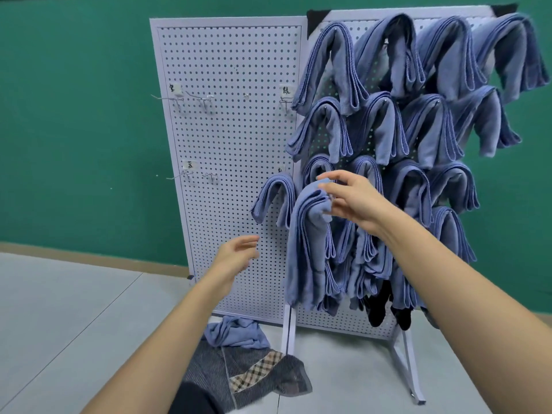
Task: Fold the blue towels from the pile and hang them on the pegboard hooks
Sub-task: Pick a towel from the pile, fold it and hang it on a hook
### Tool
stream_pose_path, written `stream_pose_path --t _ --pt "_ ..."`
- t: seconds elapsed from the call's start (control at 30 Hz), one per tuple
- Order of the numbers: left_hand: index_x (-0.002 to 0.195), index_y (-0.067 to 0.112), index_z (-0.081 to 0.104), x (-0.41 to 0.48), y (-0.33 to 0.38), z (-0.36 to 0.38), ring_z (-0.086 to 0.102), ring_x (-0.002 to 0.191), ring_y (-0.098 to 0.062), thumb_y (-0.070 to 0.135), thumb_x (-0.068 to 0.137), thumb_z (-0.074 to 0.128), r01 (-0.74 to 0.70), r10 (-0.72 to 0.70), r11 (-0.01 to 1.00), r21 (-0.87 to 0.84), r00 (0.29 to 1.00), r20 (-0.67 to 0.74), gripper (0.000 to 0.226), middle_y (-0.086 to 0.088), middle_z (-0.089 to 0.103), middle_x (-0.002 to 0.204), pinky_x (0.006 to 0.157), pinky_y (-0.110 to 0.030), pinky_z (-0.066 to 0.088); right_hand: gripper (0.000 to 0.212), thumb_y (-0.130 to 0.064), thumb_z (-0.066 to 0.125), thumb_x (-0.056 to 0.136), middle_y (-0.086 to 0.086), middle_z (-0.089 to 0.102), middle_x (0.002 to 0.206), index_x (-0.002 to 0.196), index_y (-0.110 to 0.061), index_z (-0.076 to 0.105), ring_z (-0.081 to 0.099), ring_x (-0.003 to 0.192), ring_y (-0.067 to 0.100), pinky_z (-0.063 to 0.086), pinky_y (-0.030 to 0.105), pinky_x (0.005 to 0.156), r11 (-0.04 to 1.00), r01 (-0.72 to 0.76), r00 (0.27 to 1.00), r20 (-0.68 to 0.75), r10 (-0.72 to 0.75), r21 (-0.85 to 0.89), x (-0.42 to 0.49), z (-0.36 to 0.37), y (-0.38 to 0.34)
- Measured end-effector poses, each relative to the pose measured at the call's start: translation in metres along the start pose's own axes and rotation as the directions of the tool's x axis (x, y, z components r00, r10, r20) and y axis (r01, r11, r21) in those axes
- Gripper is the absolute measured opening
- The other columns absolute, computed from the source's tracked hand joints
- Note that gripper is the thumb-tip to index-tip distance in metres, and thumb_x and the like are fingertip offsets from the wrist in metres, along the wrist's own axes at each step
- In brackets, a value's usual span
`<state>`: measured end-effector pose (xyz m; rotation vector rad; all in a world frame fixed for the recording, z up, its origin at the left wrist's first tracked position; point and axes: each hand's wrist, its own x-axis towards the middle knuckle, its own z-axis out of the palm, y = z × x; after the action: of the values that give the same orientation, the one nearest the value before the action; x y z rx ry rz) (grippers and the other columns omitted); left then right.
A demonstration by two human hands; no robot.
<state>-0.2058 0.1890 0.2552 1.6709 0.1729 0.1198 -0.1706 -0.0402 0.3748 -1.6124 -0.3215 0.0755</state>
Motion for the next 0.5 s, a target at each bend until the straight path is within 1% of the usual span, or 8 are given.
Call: stream_pose_path --t 0.07,0.13,0.17,0.23,0.3,0.37,0.43,0.5 --pt "0.124 0.029 0.054 -0.007 0.002 0.019 0.053 0.115 -0.013 0.028 0.083 0.072 -0.090 0.089 0.996 0.021 0.994 0.058 0.044 0.006 0.055 0.127 0.097 -0.034 0.045 0.015 -0.012 0.063 0.090 0.010 0.061 0.087 0.105 -0.013 0.063 0.053 0.071 0.020 0.055 0.022 0.056 1.000 -0.003 1.000 -0.006 0.003 -0.021 0.001 0.012 0.002" --pt "0.133 0.030 0.045 -0.011 0.004 0.036 0.050 0.117 -0.013 0.040 0.077 0.076 -0.143 0.141 0.990 0.013 0.986 0.084 0.065 0.007 0.050 0.129 0.094 -0.032 0.044 0.016 -0.011 0.063 0.091 0.007 0.060 0.078 0.107 -0.010 0.061 0.053 0.054 0.012 0.054 0.020 0.054 1.000 0.010 1.000 -0.011 -0.010 0.001 0.001 0.022 0.003" --pt "0.132 0.031 0.041 -0.012 0.005 0.044 0.050 0.116 -0.012 0.039 0.074 0.078 -0.158 0.159 0.987 -0.016 0.984 0.083 0.069 0.007 0.049 0.129 0.094 -0.031 0.044 0.016 -0.009 0.062 0.092 0.005 0.059 0.075 0.108 -0.009 0.059 0.053 0.047 0.008 0.055 0.020 0.054 0.999 0.015 1.000 -0.015 -0.015 0.031 0.000 0.026 0.004" --pt "0.129 0.033 0.036 -0.010 0.005 0.055 0.051 0.115 -0.009 0.035 0.069 0.084 -0.199 0.201 0.979 -0.051 0.979 0.032 0.078 0.008 0.050 0.128 0.095 -0.029 0.044 0.018 -0.007 0.060 0.092 0.005 0.060 0.076 0.110 -0.006 0.057 0.058 0.045 0.008 0.058 0.024 0.058 0.993 0.009 1.000 -0.014 -0.007 0.121 0.000 0.032 0.003" --pt "0.132 0.031 0.034 -0.003 0.003 0.060 0.051 0.114 -0.011 0.028 0.066 0.086 -0.260 0.262 0.965 0.036 0.962 -0.075 0.084 0.007 0.051 0.127 0.096 -0.031 0.045 0.022 -0.006 0.059 0.092 0.006 0.061 0.076 0.114 -0.004 0.056 0.062 0.050 0.010 0.059 0.026 0.061 0.977 0.005 1.000 -0.005 -0.004 0.213 0.000 0.035 0.003" --pt "0.132 0.028 0.034 0.003 0.002 0.058 0.056 0.109 -0.016 0.011 0.072 0.077 -0.296 0.309 0.951 0.093 0.933 -0.184 0.076 0.002 0.054 0.124 0.089 -0.033 0.051 0.022 -0.005 0.058 0.093 0.004 0.062 0.072 0.115 -0.003 0.055 0.063 0.050 0.009 0.059 0.026 0.061 0.958 0.006 1.000 -0.009 -0.004 0.287 0.000 0.033 0.003" --pt "0.125 0.022 0.041 0.003 0.006 0.050 0.060 0.096 -0.013 -0.004 0.079 0.064 -0.337 0.344 0.938 0.077 0.897 -0.276 0.057 0.000 0.057 0.117 0.075 -0.021 0.053 0.016 -0.005 0.057 0.094 0.000 0.065 0.063 0.110 -0.005 0.056 0.062 0.049 0.009 0.058 0.024 0.059 0.942 0.012 0.999 -0.034 0.000 0.335 0.000 0.026 0.006" --pt "0.111 0.019 0.051 0.003 0.015 0.036 0.059 0.085 -0.006 -0.009 0.083 0.057 -0.386 0.406 0.914 0.124 0.858 -0.314 0.040 0.001 0.061 0.107 0.066 -0.011 0.049 0.011 -0.005 0.054 0.095 0.002 0.064 0.064 0.106 -0.007 0.056 0.057 0.048 0.010 0.059 0.026 0.059 0.928 0.000 0.998 -0.064 0.026 0.373 0.001 0.014 0.015"
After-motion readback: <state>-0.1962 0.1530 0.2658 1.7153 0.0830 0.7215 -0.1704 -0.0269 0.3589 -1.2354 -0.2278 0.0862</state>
